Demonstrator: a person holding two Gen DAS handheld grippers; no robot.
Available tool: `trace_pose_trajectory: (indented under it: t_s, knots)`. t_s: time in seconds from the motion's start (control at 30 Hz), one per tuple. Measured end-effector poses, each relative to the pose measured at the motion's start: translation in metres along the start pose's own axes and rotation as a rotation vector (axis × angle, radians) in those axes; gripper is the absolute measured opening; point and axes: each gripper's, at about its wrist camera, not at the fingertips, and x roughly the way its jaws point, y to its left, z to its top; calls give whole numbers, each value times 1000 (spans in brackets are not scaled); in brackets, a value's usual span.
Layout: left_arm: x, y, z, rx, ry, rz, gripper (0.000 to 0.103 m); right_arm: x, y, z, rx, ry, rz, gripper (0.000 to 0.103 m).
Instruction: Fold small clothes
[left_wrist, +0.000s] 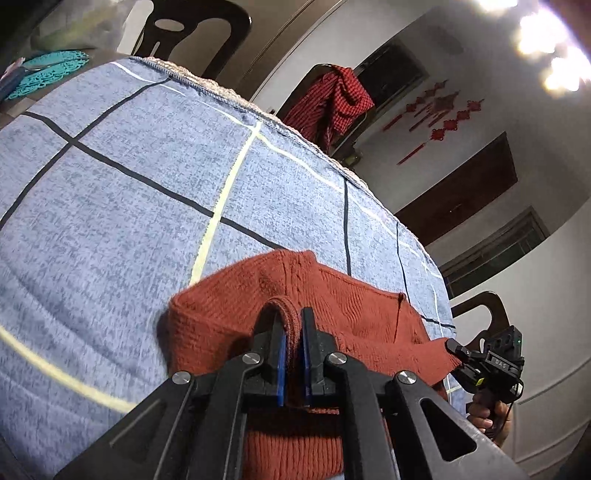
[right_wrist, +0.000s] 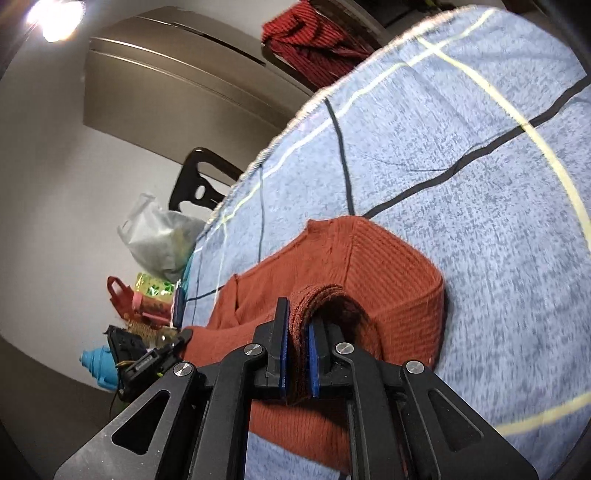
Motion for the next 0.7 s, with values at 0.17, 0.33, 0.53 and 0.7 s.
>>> trace_pose_trajectory:
  t_s: [0.17, 0.33, 0.53, 0.7]
  knots:
    - [7, -1, 13, 6, -17, 21, 18, 1, 0, 14, 7, -51, 38, 20]
    - [-7, 0, 18, -1, -85, 57, 47, -14, 1, 19, 8, -136, 56, 42]
    - [-31, -14, -4, 98, -117, 101, 47, -34, 21, -3, -150, -174, -16, 42]
    - [-36, -36, -39, 216, -81, 98, 47, -29, 42, -38, -327, -133, -126, 42]
